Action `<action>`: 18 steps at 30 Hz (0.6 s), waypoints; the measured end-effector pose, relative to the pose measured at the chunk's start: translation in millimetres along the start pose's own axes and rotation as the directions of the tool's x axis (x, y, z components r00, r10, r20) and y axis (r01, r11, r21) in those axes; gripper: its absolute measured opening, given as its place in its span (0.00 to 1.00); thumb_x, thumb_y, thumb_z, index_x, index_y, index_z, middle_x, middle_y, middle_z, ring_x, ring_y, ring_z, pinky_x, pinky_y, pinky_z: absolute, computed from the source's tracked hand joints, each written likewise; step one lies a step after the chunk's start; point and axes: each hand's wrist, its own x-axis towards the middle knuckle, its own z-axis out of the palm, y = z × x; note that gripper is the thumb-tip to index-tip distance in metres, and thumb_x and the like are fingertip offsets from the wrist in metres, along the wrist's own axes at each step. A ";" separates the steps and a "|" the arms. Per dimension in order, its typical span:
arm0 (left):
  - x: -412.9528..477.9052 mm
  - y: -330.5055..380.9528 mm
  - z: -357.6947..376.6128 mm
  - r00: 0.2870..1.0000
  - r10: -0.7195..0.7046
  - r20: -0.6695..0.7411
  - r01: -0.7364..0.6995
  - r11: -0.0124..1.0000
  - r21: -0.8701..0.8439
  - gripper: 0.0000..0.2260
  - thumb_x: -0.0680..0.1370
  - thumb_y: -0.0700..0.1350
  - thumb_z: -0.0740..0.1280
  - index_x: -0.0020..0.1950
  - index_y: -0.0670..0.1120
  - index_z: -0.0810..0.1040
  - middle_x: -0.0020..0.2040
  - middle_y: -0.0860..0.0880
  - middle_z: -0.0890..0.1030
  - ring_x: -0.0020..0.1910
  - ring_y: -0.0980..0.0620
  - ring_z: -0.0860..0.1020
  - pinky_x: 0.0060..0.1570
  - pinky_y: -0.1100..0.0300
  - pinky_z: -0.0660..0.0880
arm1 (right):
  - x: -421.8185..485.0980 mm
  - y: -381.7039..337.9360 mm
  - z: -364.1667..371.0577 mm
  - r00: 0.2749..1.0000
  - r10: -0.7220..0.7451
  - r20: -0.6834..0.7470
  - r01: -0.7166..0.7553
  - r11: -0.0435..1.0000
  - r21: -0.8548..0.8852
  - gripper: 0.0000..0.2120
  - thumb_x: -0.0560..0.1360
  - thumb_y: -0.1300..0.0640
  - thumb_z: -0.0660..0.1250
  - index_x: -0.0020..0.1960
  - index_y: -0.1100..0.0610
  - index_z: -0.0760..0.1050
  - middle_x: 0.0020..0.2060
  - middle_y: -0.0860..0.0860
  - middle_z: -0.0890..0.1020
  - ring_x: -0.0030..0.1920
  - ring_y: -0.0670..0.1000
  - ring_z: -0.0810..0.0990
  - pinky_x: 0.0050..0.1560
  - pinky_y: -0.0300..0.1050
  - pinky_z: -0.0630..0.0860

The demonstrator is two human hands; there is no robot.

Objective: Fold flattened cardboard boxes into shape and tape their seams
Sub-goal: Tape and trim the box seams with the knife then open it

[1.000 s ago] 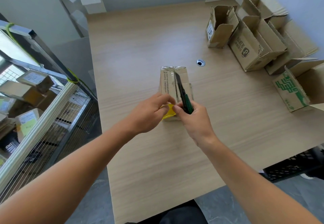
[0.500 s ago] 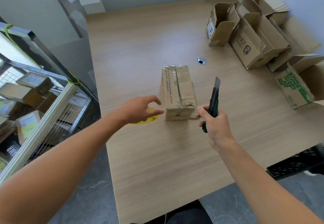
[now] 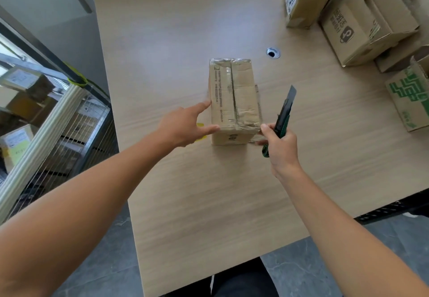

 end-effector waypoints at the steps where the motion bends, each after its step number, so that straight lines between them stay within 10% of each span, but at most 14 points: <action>1: 0.1 -0.6 2.3 1.000 -0.006 0.009 0.006 1.000 -0.028 0.37 0.71 0.74 0.64 0.77 0.68 0.56 0.34 0.56 0.83 0.21 0.57 0.76 0.32 0.59 0.78 | 1.1 3.8 -1.3 1.000 -0.003 0.023 0.003 1.000 0.008 0.04 0.77 0.51 0.72 0.45 0.50 0.79 0.36 0.42 0.84 0.34 0.50 0.85 0.32 0.37 0.75; 6: 0.0 -2.9 3.3 1.000 -0.025 0.017 0.027 0.993 -0.119 0.38 0.69 0.74 0.66 0.76 0.70 0.56 0.26 0.57 0.79 0.21 0.57 0.78 0.25 0.62 0.74 | 4.3 5.7 -15.5 0.965 -0.261 0.003 0.254 0.936 -0.242 0.13 0.79 0.46 0.69 0.56 0.54 0.80 0.42 0.47 0.83 0.42 0.51 0.83 0.42 0.48 0.79; 9: 1.4 -2.0 1.5 1.000 -0.025 0.005 0.025 0.997 -0.079 0.38 0.68 0.75 0.65 0.75 0.70 0.56 0.26 0.57 0.79 0.21 0.57 0.78 0.24 0.62 0.74 | 13.1 -9.1 -12.1 0.560 -0.811 0.172 0.794 0.465 -0.391 0.13 0.81 0.54 0.69 0.63 0.56 0.80 0.55 0.52 0.83 0.58 0.51 0.80 0.60 0.46 0.74; 12: 3.7 1.8 1.0 1.000 -0.017 -0.023 0.018 1.000 0.009 0.36 0.69 0.74 0.65 0.75 0.66 0.61 0.33 0.56 0.82 0.21 0.58 0.76 0.30 0.59 0.77 | 28.0 -19.9 9.6 0.152 -0.775 0.614 0.963 -0.024 -0.269 0.15 0.81 0.61 0.65 0.67 0.60 0.79 0.66 0.55 0.80 0.70 0.57 0.76 0.72 0.56 0.70; 18: -0.9 0.9 6.8 0.999 0.022 0.028 -0.023 0.999 0.038 0.20 0.74 0.74 0.58 0.53 0.62 0.75 0.36 0.57 0.81 0.29 0.58 0.78 0.37 0.57 0.78 | 34.6 -10.7 21.3 0.069 -0.776 0.627 0.930 -0.178 -0.323 0.12 0.78 0.58 0.74 0.61 0.56 0.84 0.63 0.52 0.83 0.64 0.54 0.82 0.63 0.55 0.78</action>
